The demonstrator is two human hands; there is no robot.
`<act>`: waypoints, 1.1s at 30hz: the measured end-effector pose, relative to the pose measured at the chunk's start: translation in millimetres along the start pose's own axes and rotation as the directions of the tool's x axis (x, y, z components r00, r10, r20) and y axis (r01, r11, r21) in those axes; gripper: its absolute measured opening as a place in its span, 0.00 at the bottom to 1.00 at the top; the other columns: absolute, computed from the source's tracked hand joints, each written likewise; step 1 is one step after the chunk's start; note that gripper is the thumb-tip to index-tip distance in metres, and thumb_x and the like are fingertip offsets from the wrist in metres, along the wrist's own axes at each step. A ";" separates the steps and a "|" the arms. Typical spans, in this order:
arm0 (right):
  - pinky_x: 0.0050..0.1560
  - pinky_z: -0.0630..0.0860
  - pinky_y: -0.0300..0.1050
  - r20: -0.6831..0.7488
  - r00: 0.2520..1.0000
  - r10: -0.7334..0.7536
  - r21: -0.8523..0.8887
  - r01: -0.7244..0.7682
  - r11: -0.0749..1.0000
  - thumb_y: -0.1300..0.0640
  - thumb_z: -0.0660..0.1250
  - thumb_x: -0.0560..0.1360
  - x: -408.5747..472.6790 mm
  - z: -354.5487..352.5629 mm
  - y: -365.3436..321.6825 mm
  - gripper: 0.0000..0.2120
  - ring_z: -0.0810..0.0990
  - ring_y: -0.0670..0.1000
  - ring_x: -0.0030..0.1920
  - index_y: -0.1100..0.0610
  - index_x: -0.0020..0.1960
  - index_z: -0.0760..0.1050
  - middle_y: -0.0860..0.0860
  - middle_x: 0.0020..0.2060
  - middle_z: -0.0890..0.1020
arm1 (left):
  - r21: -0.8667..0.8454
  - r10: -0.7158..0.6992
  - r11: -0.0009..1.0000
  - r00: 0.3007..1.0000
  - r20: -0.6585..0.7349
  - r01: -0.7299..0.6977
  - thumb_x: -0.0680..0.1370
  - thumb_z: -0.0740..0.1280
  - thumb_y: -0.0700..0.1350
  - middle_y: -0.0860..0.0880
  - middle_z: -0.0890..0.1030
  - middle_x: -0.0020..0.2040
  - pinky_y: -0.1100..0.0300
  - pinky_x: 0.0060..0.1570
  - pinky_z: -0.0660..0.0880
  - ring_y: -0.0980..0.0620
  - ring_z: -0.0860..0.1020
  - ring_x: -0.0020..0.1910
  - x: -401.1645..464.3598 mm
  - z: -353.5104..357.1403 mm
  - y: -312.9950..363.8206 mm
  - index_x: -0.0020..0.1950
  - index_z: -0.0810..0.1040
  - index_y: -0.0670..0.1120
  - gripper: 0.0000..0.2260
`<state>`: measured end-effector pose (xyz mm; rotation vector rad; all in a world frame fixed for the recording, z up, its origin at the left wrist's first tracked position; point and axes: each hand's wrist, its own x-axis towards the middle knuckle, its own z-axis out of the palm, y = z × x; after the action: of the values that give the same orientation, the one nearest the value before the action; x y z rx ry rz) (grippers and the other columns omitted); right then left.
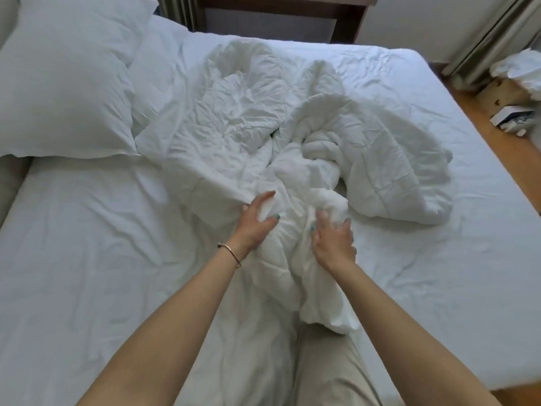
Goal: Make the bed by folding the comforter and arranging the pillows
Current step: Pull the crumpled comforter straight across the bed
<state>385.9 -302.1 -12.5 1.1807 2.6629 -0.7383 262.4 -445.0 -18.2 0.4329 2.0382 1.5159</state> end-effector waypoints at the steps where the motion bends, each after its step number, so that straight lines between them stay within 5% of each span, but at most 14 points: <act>1: 0.73 0.55 0.63 -0.159 0.985 -0.069 0.101 0.086 0.991 0.35 0.56 0.76 -2.8 -6.3 3.8 0.29 0.52 0.63 0.75 0.34 0.75 0.52 0.55 0.78 0.43 | -0.148 0.013 0.989 0.997 0.074 -0.002 0.78 0.68 0.43 0.46 0.67 0.70 0.57 0.71 0.64 0.51 0.67 0.69 6.9 4.7 18.9 0.72 0.69 0.57 0.23; 4: 0.70 0.58 0.62 -0.163 0.919 -0.359 -0.053 0.355 0.933 0.27 0.66 0.62 -0.7 -21.7 1.8 0.51 0.52 0.62 0.74 0.31 0.75 0.39 0.53 0.77 0.38 | -0.349 -0.013 0.917 0.890 0.456 0.192 0.83 0.58 0.50 0.53 0.77 0.62 0.55 0.64 0.71 0.53 0.76 0.60 25.0 19.1 58.7 0.74 0.64 0.61 0.19; 7: 0.53 0.76 0.54 -0.108 0.915 -0.389 0.009 0.392 0.920 0.54 0.73 0.70 32.6 -37.7 5.0 0.44 0.75 0.63 0.57 0.38 0.76 0.52 0.59 0.65 0.68 | -0.121 0.026 0.992 0.861 0.508 0.041 0.82 0.57 0.43 0.49 0.77 0.63 0.63 0.62 0.69 0.55 0.75 0.59 36.9 29.6 63.1 0.78 0.56 0.54 0.25; 9: 0.51 0.75 0.49 -0.229 0.882 -0.411 0.092 0.440 0.893 0.63 0.71 0.69 56.1 -52.0 13.0 0.31 0.78 0.60 0.54 0.46 0.70 0.69 0.57 0.55 0.78 | 0.108 0.145 0.979 0.965 0.217 -0.171 0.77 0.64 0.44 0.45 0.72 0.69 0.64 0.64 0.64 0.52 0.71 0.66 42.3 32.0 37.9 0.78 0.58 0.51 0.30; 11: 0.52 0.74 0.42 -0.356 0.874 -0.332 0.279 0.438 0.854 0.63 0.73 0.67 72.5 -67.5 15.3 0.24 0.80 0.54 0.53 0.46 0.60 0.76 0.51 0.51 0.82 | 0.319 0.119 0.948 0.946 -0.300 -0.018 0.72 0.71 0.54 0.45 0.68 0.70 0.55 0.65 0.62 0.46 0.67 0.67 36.1 29.5 -3.8 0.76 0.60 0.55 0.35; 13: 0.50 0.75 0.35 -0.385 0.888 -0.252 0.510 0.432 0.744 0.59 0.75 0.66 80.9 -78.4 6.9 0.22 0.81 0.44 0.50 0.39 0.54 0.76 0.41 0.47 0.83 | 0.022 -0.302 0.935 0.829 -0.471 0.354 0.65 0.77 0.61 0.44 0.60 0.74 0.49 0.69 0.62 0.43 0.62 0.71 23.0 39.9 -36.7 0.77 0.51 0.59 0.49; 15: 0.49 0.76 0.34 -0.356 0.904 -0.236 0.641 0.420 0.643 0.58 0.77 0.65 88.0 -79.6 -3.1 0.21 0.81 0.41 0.49 0.40 0.53 0.77 0.39 0.48 0.83 | -0.323 -0.548 0.821 0.810 -0.209 0.472 0.67 0.76 0.60 0.45 0.61 0.76 0.46 0.68 0.65 0.44 0.65 0.71 21.3 65.9 -50.3 0.77 0.40 0.61 0.53; 18: 0.53 0.78 0.40 -0.284 0.954 -0.096 0.723 0.279 0.632 0.57 0.77 0.68 97.8 -68.4 3.1 0.21 0.82 0.45 0.52 0.46 0.58 0.77 0.44 0.51 0.83 | -0.716 -0.508 0.548 0.852 0.127 0.433 0.67 0.66 0.68 0.47 0.72 0.69 0.48 0.60 0.73 0.46 0.75 0.62 50.2 99.0 -29.6 0.78 0.42 0.61 0.47; 20: 0.54 0.75 0.43 -0.292 0.956 0.033 0.603 0.157 0.782 0.55 0.73 0.72 105.1 -68.2 17.9 0.20 0.80 0.51 0.54 0.48 0.63 0.75 0.49 0.54 0.82 | -0.741 -0.418 0.569 0.901 0.113 0.357 0.73 0.64 0.66 0.47 0.76 0.62 0.57 0.53 0.78 0.46 0.78 0.55 67.7 105.1 -1.2 0.76 0.55 0.55 0.36; 24: 0.54 0.72 0.47 -0.148 0.983 0.109 0.206 -0.078 0.976 0.52 0.69 0.75 107.3 -81.7 36.3 0.20 0.76 0.61 0.54 0.57 0.65 0.72 0.60 0.63 0.69 | -0.266 0.039 0.959 0.976 -0.216 -0.097 0.74 0.66 0.30 0.49 0.80 0.50 0.70 0.51 0.72 0.47 0.78 0.54 70.2 67.5 70.4 0.56 0.76 0.44 0.14; 27: 0.45 0.70 0.44 -0.241 0.971 -0.011 0.197 0.059 0.979 0.48 0.72 0.72 100.8 -113.6 -1.2 0.18 0.80 0.59 0.53 0.59 0.56 0.78 0.58 0.52 0.80 | 0.213 0.497 0.859 0.857 -0.136 -0.465 0.69 0.62 0.32 0.51 0.84 0.48 0.66 0.56 0.73 0.52 0.80 0.53 39.3 10.8 151.7 0.47 0.82 0.54 0.20; 30: 0.42 0.67 0.27 -0.443 0.848 -0.292 0.299 0.447 0.843 0.47 0.74 0.68 76.2 -131.6 -54.4 0.30 0.71 0.35 0.54 0.45 0.68 0.68 0.53 0.62 0.72 | 0.435 0.763 0.636 0.604 -0.230 -0.637 0.66 0.59 0.41 0.57 0.82 0.51 0.76 0.53 0.70 0.63 0.78 0.50 -3.7 -41.9 199.8 0.54 0.82 0.58 0.22; 31: 0.42 0.68 0.25 -0.472 0.790 -0.390 0.259 0.548 0.796 0.49 0.74 0.68 61.5 -124.9 -65.9 0.37 0.66 0.32 0.53 0.38 0.72 0.61 0.53 0.67 0.66 | 0.496 0.763 0.629 0.597 -0.247 -0.598 0.66 0.59 0.43 0.57 0.81 0.54 0.77 0.54 0.67 0.63 0.76 0.52 -16.6 -51.5 196.2 0.57 0.80 0.57 0.23; 33: 0.48 0.72 0.37 -0.404 0.743 -0.534 0.070 0.607 0.792 0.53 0.71 0.72 35.0 -90.7 -70.1 0.38 0.66 0.41 0.59 0.35 0.74 0.57 0.52 0.72 0.60 | 0.589 0.608 0.716 0.749 -0.264 -0.374 0.69 0.60 0.46 0.50 0.78 0.60 0.69 0.58 0.66 0.56 0.74 0.58 -35.4 -51.5 153.0 0.66 0.76 0.55 0.25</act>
<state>317.6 -274.9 82.1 0.5279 3.4007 -0.9633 248.7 -457.0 146.1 1.0107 2.8825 1.4396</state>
